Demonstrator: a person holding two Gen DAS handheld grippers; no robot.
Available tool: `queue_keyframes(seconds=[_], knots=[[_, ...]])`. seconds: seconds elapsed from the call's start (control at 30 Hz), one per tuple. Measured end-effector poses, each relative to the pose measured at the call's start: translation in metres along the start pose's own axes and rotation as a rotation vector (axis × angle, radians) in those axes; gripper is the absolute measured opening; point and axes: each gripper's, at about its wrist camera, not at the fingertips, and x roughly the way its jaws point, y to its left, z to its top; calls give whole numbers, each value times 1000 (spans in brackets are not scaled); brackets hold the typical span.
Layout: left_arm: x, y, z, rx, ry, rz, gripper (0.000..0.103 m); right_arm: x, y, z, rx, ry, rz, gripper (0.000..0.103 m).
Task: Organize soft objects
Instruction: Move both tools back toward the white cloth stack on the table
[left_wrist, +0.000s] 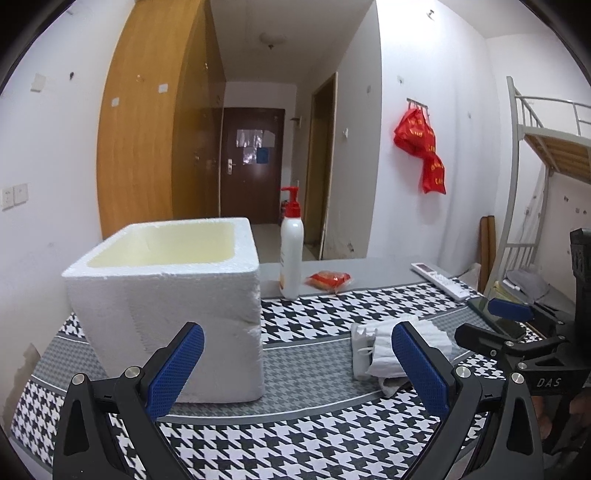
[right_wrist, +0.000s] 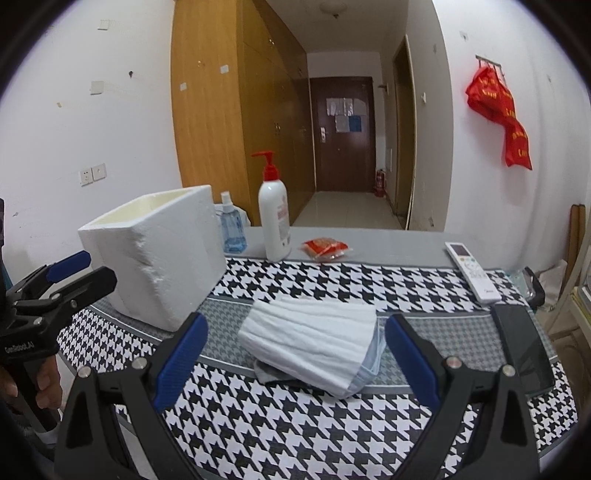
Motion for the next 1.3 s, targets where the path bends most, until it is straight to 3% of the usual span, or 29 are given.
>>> queue_keyframes(seconds=[0.8, 1.03, 1.13, 1.2, 1.3], knots=[[62, -24, -8, 33, 141, -52, 102, 39, -28, -20, 34, 133, -47, 98], [69, -24, -13, 25, 165, -59, 102, 52, -28, -21, -1, 167, -47, 93], [73, -25, -16, 48, 164, -54, 102, 58, -29, -22, 3, 184, -17, 83], [75, -26, -16, 62, 167, -59, 102, 61, -26, -23, -21, 189, -13, 83], [76, -24, -16, 53, 167, -100, 102, 63, -22, -22, -58, 193, -7, 78]])
